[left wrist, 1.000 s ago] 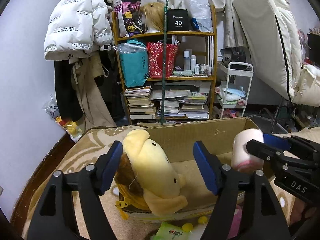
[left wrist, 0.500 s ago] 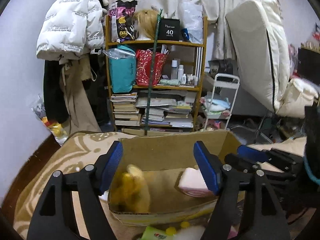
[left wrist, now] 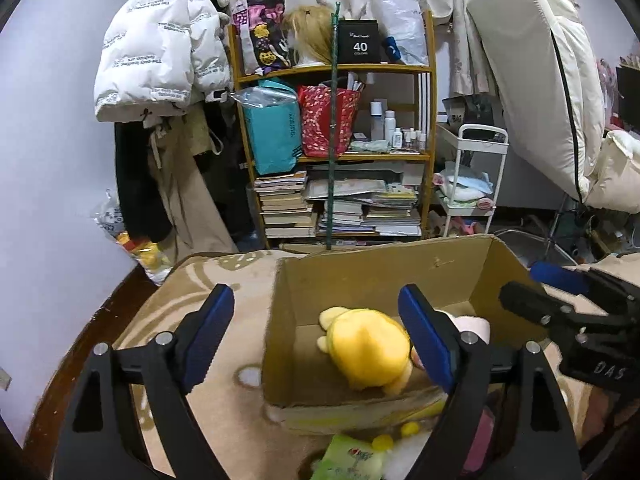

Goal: Organize soft objects
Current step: 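Open both tools to drop the yellow dog and pink cushion into the box, then move both tools back toward the remaining toys beside the box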

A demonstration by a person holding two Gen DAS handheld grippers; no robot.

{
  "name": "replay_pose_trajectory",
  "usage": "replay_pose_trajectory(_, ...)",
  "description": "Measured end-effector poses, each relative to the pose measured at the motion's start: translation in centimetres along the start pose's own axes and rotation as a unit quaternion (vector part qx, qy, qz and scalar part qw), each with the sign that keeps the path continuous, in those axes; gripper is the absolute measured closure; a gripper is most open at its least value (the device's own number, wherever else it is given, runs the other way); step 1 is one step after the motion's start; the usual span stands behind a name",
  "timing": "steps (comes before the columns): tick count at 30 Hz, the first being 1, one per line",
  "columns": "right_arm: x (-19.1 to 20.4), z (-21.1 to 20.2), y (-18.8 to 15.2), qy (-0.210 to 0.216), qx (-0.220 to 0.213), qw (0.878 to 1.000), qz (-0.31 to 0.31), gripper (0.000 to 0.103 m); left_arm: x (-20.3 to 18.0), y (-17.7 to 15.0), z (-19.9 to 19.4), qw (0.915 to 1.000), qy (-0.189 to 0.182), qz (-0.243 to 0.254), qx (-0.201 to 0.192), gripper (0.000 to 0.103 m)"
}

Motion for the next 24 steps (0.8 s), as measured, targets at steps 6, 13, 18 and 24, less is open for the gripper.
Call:
replay_pose_trajectory(6,1.0,-2.3,0.4,-0.010,-0.009,1.000,-0.009,0.015,1.2,0.0,-2.7,0.9998,0.019,0.000,-0.004,0.014)
replay_pose_trajectory(13,2.0,-5.6,0.4,-0.021,-0.019,1.000,-0.013,0.001,2.5,-0.5,-6.1,0.9996,0.022,-0.016,-0.003,0.008)
replay_pose_trajectory(18,2.7,-8.0,0.1,-0.034,-0.024,0.999,-0.027,0.000,3.0,-1.1,-8.6,0.9994,0.023,-0.027,-0.003,0.007)
replay_pose_trajectory(24,2.7,-10.8,-0.6,-0.044,-0.032,0.998,-0.023,0.000,3.0,-2.4,-11.0,0.9989,0.025,-0.038,0.011,0.006)
Point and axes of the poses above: each gripper's, at about its wrist camera, not at the fingertips, and z roughly the way its jaws point, x to its left, y to its top, the point moved 10 cm from there along z, roughly the way its jaws point, and after that the axes turned 1 degree about z, right-handed, at the moved point
